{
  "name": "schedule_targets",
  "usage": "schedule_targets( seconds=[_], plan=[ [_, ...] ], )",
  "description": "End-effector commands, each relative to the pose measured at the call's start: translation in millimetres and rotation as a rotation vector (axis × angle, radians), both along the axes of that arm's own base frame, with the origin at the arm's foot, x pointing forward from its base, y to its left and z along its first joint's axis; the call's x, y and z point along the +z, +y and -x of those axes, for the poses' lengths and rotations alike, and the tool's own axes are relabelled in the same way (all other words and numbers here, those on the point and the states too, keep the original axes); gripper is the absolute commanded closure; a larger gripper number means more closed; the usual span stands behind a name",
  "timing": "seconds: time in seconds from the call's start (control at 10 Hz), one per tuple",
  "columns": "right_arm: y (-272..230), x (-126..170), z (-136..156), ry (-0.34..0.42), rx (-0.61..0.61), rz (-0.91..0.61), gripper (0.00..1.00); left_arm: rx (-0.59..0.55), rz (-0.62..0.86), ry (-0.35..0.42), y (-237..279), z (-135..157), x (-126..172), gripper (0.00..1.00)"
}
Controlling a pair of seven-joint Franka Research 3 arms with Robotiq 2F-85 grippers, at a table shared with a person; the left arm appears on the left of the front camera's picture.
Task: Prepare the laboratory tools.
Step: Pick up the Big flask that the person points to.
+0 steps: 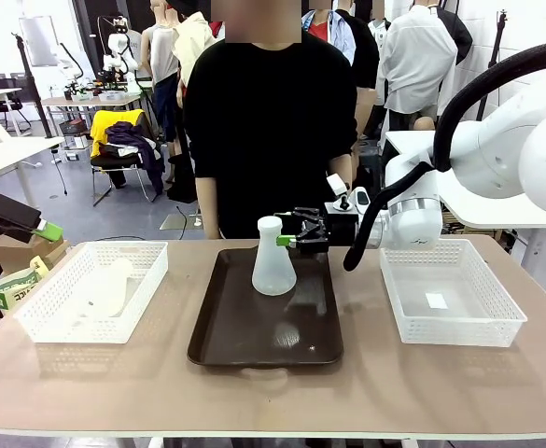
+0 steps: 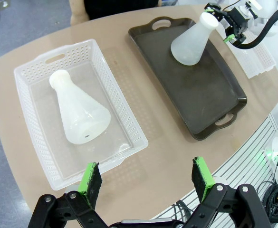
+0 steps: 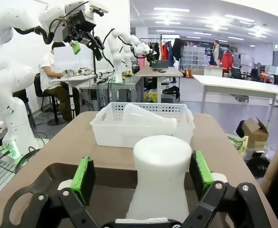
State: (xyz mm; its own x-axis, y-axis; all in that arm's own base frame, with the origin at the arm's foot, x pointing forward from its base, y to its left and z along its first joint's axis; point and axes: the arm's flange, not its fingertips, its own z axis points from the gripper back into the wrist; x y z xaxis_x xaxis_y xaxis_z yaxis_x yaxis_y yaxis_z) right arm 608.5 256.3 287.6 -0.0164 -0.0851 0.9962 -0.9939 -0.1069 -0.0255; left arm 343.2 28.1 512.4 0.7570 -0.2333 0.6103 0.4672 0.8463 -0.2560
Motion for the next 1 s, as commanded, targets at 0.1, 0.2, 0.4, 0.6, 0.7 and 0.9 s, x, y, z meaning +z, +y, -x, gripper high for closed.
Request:
schedule_targets(
  seconds=[0.1, 0.2, 0.4, 0.6, 0.7, 0.9],
  plan=[
    [1.9, -0.4, -4.1, -0.007, 0.011, -0.004, 0.00, -0.012, -0.002, -0.005, 2.4, -0.3, -0.5, 0.00],
    [0.0, 0.0, 0.0, 0.000, 0.000, 0.000, 0.00, -0.012, -0.002, -0.005, 2.4, -0.3, -0.5, 0.00],
    [-23.4, 35.0, 6.2, -0.046, -0.135, 0.153, 0.00, -0.012, -0.002, -0.005, 2.4, -0.3, -0.5, 0.00],
    [-51.4, 66.7, 11.4, -0.036, -0.225, 0.219, 0.00, -0.012, -0.002, -0.005, 2.4, -0.3, -0.5, 0.00],
    [-64.7, 81.8, 14.2, -0.005, -0.275, 0.288, 0.00, -0.012, -0.002, -0.005, 2.4, -0.3, -0.5, 0.00],
    [-96.9, 110.8, 30.5, 0.030, -0.428, 0.416, 0.00, -0.012, -0.002, -0.005, 2.4, -0.3, -0.5, 0.00]
  ],
)
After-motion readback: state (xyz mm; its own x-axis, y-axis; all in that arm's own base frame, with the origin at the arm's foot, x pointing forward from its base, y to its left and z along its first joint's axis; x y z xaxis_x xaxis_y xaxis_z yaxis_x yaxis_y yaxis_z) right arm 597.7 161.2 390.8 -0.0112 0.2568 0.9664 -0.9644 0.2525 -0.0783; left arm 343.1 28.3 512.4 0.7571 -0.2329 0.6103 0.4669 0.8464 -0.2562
